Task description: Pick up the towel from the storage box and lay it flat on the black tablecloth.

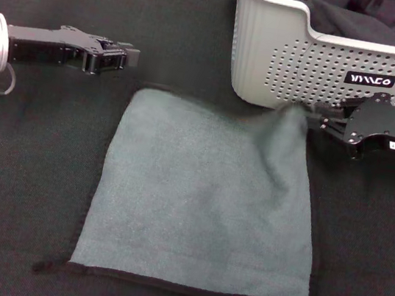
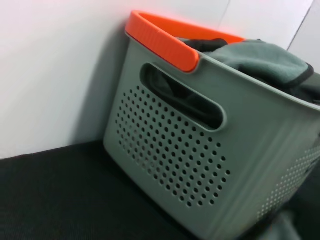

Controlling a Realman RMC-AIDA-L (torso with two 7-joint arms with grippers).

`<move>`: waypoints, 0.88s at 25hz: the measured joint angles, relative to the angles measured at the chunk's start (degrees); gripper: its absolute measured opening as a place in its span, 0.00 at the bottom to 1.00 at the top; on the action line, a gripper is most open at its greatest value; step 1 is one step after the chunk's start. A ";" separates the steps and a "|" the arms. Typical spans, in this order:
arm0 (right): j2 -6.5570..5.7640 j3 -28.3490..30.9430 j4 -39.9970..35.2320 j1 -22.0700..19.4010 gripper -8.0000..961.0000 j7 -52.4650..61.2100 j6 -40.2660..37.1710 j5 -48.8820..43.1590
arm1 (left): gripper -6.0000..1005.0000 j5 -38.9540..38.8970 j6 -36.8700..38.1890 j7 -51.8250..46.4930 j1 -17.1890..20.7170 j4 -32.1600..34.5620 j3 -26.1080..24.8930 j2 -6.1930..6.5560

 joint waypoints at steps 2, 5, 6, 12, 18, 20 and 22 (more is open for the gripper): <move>0.00 0.02 -0.12 -0.14 0.12 0.26 -0.16 0.03 | 0.10 -0.03 0.00 0.05 0.26 0.05 -0.27 0.00; 0.02 0.03 -0.17 -0.33 0.18 0.41 -0.07 0.14 | 0.19 -0.18 0.10 0.11 0.69 0.52 -0.31 0.00; 0.03 0.04 -0.18 -0.37 0.20 0.42 -0.01 0.22 | 0.23 -0.20 0.15 0.13 0.74 0.58 -0.32 0.00; 0.06 -0.03 -0.20 -0.65 0.46 0.42 0.46 0.76 | 0.44 -0.28 0.64 0.34 0.81 0.61 -0.36 0.01; -0.29 2.42 -0.20 -1.68 0.76 -4.34 11.94 0.95 | 0.56 -4.46 15.76 14.09 1.72 0.39 -0.37 0.17; -0.28 7.20 0.16 -2.94 0.80 -9.28 24.27 1.65 | 0.56 -7.94 25.86 19.73 2.15 -0.02 -0.37 0.31; -0.24 10.62 0.31 -4.73 0.85 -11.67 33.46 4.49 | 0.56 -11.13 34.26 23.02 2.64 -0.14 -0.37 0.26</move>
